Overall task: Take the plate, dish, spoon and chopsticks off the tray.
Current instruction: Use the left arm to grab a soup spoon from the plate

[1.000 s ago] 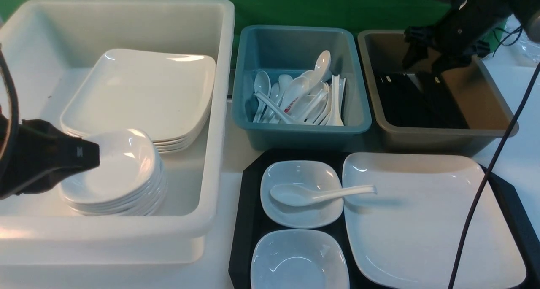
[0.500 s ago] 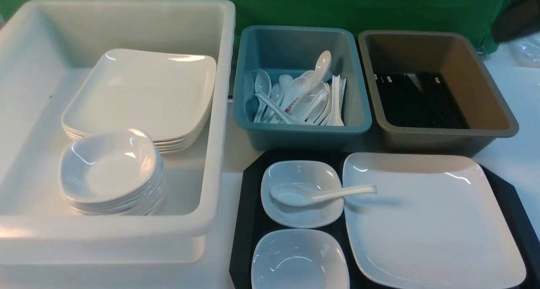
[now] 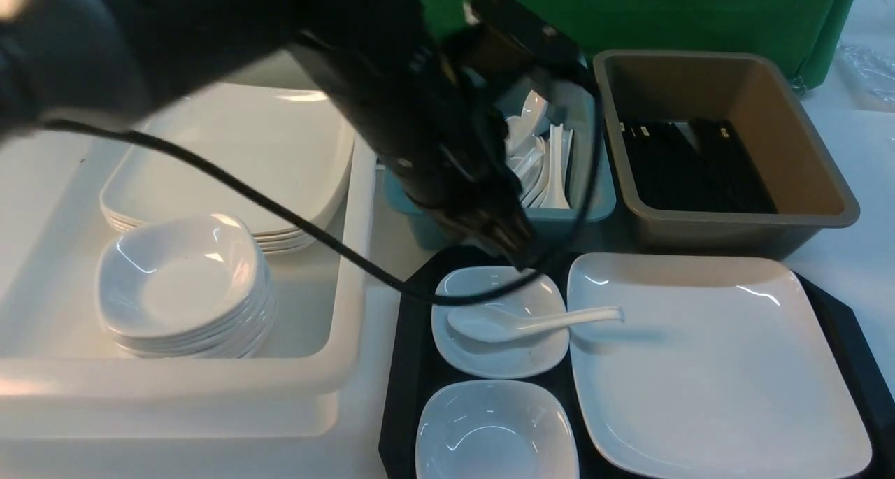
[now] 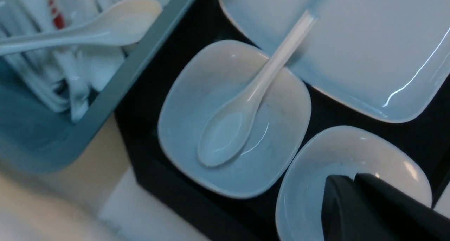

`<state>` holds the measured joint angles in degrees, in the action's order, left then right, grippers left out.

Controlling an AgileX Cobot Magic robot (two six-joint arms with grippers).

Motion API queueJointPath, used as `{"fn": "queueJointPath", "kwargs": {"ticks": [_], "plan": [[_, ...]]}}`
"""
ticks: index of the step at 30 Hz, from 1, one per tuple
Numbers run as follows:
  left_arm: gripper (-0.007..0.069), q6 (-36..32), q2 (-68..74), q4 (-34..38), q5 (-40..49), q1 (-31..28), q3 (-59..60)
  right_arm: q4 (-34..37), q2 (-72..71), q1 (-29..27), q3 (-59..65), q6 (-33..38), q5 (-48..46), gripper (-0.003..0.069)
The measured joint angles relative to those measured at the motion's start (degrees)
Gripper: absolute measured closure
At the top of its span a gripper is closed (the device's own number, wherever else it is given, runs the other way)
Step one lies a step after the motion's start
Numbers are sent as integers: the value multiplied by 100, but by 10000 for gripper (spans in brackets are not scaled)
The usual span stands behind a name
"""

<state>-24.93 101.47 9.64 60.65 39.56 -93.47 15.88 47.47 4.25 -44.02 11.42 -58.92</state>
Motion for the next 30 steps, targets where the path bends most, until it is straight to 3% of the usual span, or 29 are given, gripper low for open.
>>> {"fn": "queueJointPath", "kwargs": {"ticks": [4, 10, 19, 22, 27, 30], "plan": [[588, -201, 672, -48, -356, 323, -395, -44, -385, 0, 120, -91, -5, 564], [453, -1044, 1521, -65, -1489, 552, -690, -80, -685, 0, 139, -154, -7, 554], [91, -1200, 2037, -291, -2018, 623, -690, -82, -689, 0, 139, -172, -11, 544], [20, -1200, 2162, -347, -2029, 623, -690, -82, -689, 0, 139, -172, 0, 538], [6, -1201, 2399, -414, -2024, 623, -694, -82, -689, 0, 139, -172, 42, 535], [49, -1201, 2570, -419, -2155, 623, -694, -82, -689, 0, 139, -172, 53, 534]]}}
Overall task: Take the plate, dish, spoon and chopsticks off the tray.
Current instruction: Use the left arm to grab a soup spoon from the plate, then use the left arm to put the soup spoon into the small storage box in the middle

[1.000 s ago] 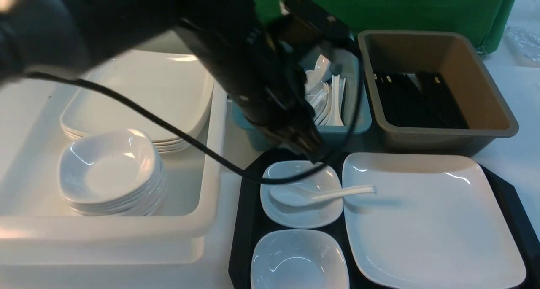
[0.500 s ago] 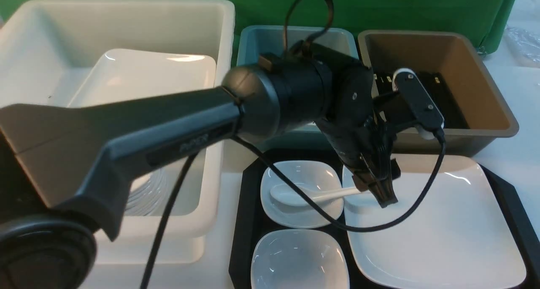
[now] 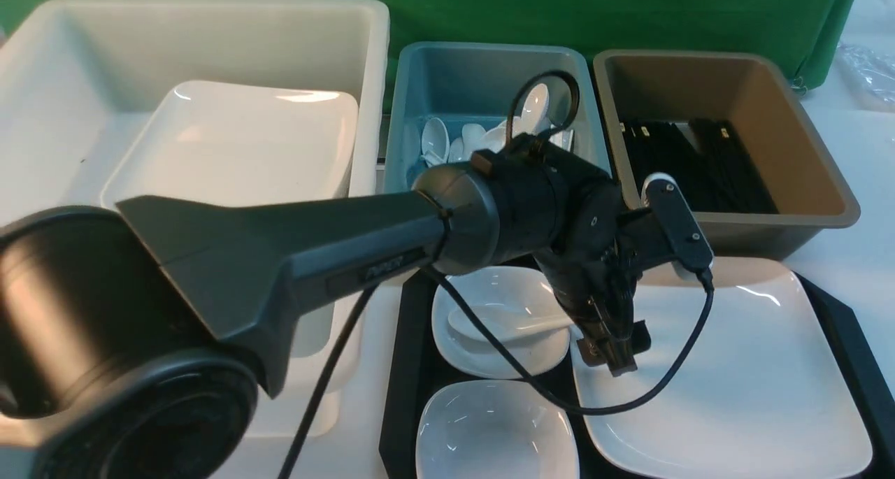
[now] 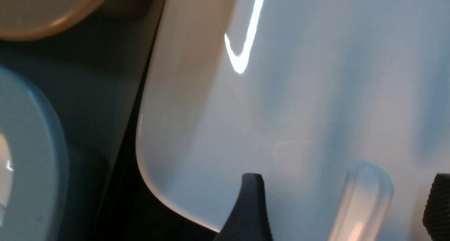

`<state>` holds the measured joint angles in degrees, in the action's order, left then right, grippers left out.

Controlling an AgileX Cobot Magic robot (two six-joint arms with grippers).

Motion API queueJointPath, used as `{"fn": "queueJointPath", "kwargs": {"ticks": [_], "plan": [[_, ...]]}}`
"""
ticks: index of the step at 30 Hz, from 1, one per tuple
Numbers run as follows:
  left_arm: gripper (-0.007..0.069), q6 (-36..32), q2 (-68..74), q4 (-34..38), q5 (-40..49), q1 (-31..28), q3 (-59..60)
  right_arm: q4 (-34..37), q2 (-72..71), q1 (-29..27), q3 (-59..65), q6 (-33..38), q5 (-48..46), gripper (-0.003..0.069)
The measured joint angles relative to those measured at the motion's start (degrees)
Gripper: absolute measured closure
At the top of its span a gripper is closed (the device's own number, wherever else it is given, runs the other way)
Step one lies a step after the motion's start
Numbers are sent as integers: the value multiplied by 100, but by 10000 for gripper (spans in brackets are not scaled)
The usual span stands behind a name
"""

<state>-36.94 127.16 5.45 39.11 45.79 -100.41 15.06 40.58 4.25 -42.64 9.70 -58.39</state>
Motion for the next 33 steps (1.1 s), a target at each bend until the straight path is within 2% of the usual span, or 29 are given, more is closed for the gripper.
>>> {"fn": "queueJointPath", "kwargs": {"ticks": [2, 4, 8, 9, 10, 19, 24, 28, 30, 33], "plan": [[99, 5, 54, -9, -80, 0, 0, 0, 0, 0, 0, 0, 11, 534], [189, 73, 83, -73, -93, 0, 0, 0, 0, 0, 0, 0, 24, 534], [473, 450, 32, -308, -60, 0, 0, 0, 0, 0, 0, 0, 24, 534], [530, 551, -18, -340, -53, 0, 0, 0, 0, 0, 0, 0, 24, 534], [552, 626, -65, -347, -28, 0, 0, 0, 0, 0, 0, 0, 26, 533], [554, 1173, -1159, -639, 57, 0, -2, 0, 0, 0, 0, -6, 119, 529], [554, 1678, -1693, -899, -635, -134, -137, 283, 0, 0, 0, -20, 529, 526], [554, 2001, -1683, -774, -1282, -578, -537, 1289, 0, 0, 0, 1013, 871, 528], [554, 2043, -1481, -480, -1519, -952, -774, 1959, 0, 0, 0, 1634, 961, 545], [554, 2048, -1200, -273, -1670, -1235, -972, 2261, 16, 0, 0, 1973, 991, 567]]}}
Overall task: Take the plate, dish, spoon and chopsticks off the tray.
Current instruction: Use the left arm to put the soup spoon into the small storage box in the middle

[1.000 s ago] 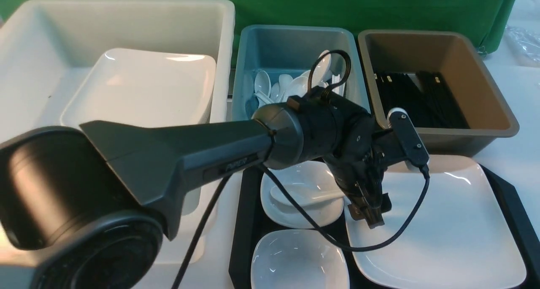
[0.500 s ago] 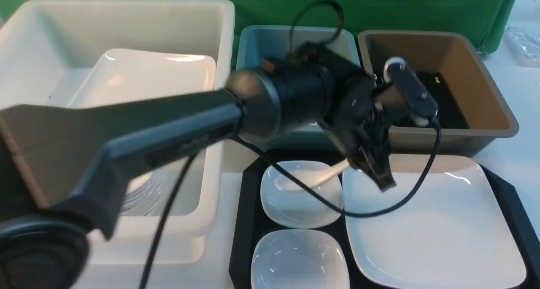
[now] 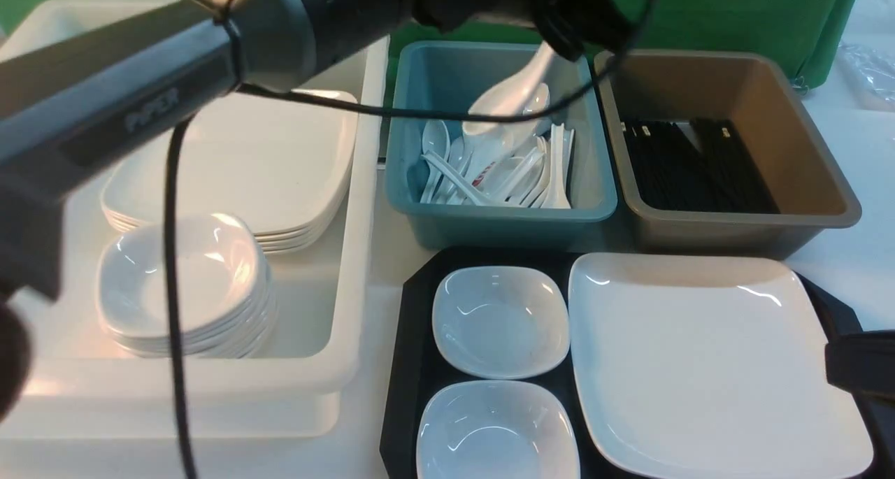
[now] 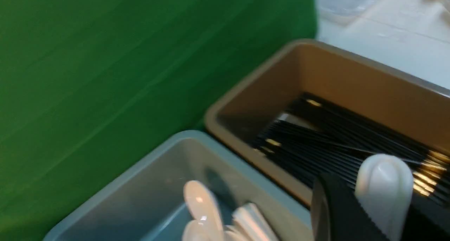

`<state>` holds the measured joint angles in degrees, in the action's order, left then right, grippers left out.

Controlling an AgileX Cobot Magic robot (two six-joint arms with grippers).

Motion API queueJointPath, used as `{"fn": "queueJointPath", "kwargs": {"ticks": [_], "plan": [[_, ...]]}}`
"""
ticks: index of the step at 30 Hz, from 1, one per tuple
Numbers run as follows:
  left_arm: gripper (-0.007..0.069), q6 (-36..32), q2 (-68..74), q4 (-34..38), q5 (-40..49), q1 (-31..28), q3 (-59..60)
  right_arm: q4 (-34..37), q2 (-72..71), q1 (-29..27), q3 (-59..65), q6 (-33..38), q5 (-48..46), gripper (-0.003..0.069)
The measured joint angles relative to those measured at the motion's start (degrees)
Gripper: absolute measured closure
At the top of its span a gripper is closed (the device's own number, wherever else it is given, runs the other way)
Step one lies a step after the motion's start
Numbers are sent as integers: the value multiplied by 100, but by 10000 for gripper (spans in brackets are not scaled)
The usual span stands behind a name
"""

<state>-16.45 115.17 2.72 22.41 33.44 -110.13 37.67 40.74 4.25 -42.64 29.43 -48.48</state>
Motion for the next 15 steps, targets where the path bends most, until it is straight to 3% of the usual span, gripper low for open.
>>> {"fn": "queueJointPath", "kwargs": {"ticks": [3, 7, 10, 13, 15], "plan": [[554, -1, 590, 278, -255, -382, -244, 196, 188, 0, 0, 246, 6, 609], [548, 16, 900, 493, -274, -560, -261, 212, 298, 0, 0, 288, 6, 614], [503, 202, 1083, 615, -312, -691, -261, 222, 373, 0, 0, 300, 6, 615], [314, 303, 1126, 623, -405, -746, -272, 222, 396, 0, 0, 306, 6, 615], [251, 309, 1126, 623, -405, -753, -273, 227, 396, 0, 0, 306, 6, 615]]}}
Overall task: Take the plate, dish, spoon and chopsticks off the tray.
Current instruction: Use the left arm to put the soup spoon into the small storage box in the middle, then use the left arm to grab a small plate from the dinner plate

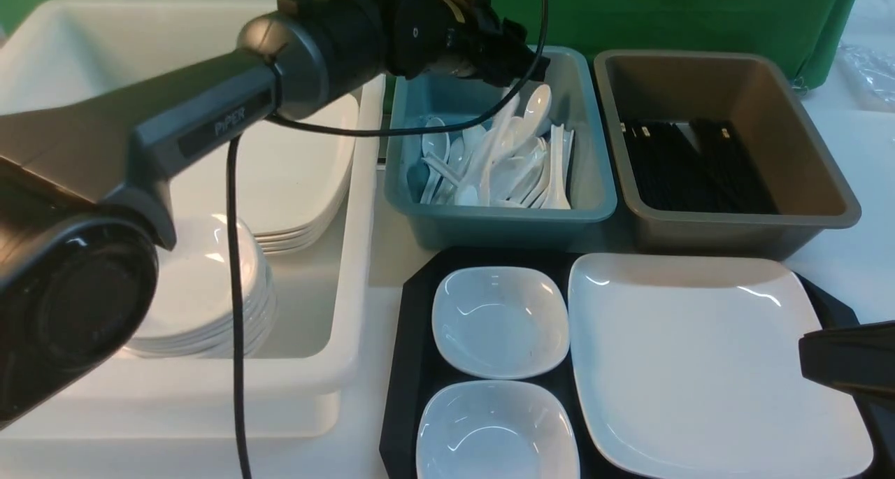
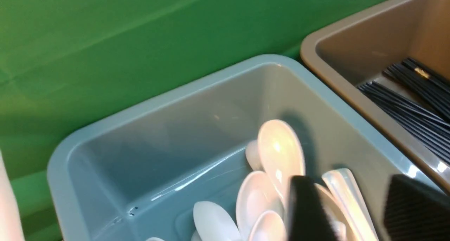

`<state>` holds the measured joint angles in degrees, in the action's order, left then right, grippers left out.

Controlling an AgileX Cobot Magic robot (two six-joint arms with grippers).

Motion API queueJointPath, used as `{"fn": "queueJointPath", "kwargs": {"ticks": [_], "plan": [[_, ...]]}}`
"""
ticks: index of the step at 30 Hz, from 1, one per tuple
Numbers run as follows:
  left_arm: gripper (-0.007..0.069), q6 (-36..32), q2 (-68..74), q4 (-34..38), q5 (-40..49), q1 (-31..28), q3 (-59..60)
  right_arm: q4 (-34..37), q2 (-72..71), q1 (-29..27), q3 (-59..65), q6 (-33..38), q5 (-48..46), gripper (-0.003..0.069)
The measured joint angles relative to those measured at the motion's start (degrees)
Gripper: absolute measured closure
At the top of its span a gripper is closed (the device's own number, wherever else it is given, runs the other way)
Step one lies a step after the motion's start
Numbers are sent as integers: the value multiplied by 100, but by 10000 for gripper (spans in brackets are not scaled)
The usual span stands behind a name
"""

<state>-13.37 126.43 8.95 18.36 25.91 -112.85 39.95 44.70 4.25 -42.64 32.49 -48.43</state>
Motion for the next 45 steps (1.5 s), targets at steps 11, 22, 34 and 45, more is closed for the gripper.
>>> {"fn": "queueJointPath", "kwargs": {"ticks": [11, 22, 34, 45], "plan": [[337, 376, -977, 37, 4025, 6, -7, 12, 21, 0, 0, 32, -136, 615], [620, -652, -1604, 141, 4922, 775, 2058, -319, 27, 0, 0, 304, -862, 615], [367, -661, -1354, 7, 3922, 1010, 2785, -441, 32, 0, 0, 267, -758, 615], [59, -641, -1149, 1, 4360, 1010, 2810, -441, 32, 0, 0, 262, -513, 615]]}}
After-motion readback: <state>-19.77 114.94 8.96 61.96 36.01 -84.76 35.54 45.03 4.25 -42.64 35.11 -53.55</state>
